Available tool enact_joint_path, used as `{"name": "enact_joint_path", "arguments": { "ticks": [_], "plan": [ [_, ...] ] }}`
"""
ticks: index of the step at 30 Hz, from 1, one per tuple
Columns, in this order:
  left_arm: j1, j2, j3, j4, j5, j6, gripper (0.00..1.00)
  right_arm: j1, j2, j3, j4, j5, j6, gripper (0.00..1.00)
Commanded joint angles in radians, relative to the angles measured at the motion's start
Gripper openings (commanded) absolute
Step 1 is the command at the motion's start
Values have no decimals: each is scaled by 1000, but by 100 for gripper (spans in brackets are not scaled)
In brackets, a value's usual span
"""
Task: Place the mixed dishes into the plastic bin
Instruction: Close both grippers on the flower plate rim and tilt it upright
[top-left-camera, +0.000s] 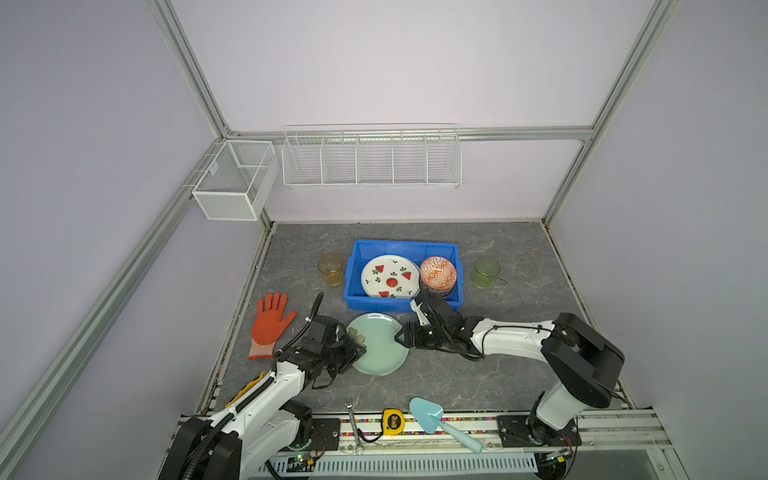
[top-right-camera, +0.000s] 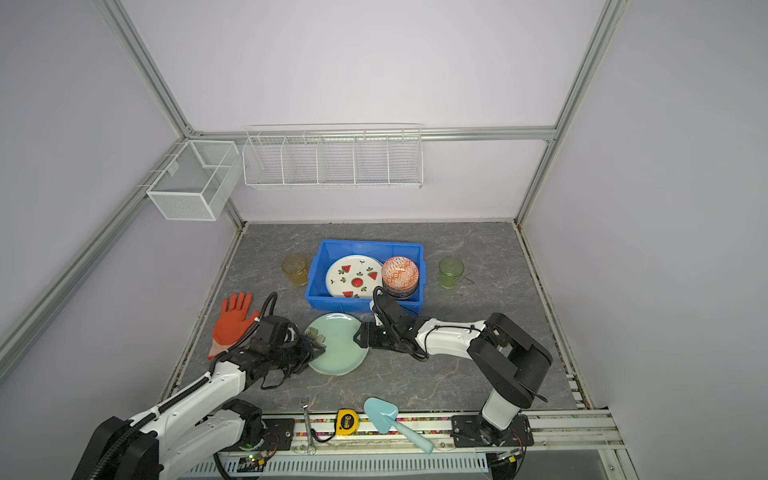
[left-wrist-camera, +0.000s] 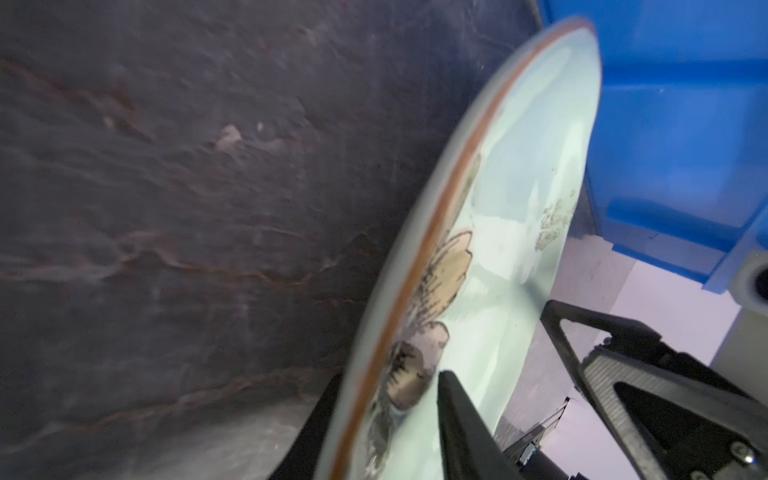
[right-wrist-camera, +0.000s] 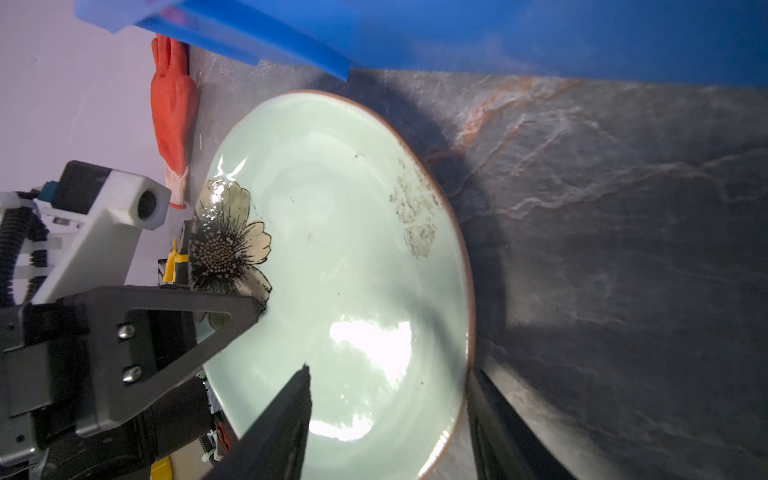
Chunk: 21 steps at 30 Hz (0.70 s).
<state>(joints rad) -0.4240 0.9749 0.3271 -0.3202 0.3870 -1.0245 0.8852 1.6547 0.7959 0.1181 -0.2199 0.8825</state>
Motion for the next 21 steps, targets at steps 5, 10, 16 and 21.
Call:
{"name": "enact_joint_path", "arguments": {
  "ticks": [5, 10, 16, 21],
  "plan": [
    [-4, -92, 16, -17, 3, -12, 8, -5, -63, -17, -16, 22, -11, 62],
    [-4, -181, 30, -74, -8, -23, 0, -10, -89, -14, -47, 34, -23, 62],
    [-4, -320, 38, -114, -32, -45, 0, -25, -137, 9, -123, 48, -57, 64],
    [6, -392, 59, -121, -22, -30, 0, -54, -204, 44, -228, 38, -117, 71]
  ]
}}
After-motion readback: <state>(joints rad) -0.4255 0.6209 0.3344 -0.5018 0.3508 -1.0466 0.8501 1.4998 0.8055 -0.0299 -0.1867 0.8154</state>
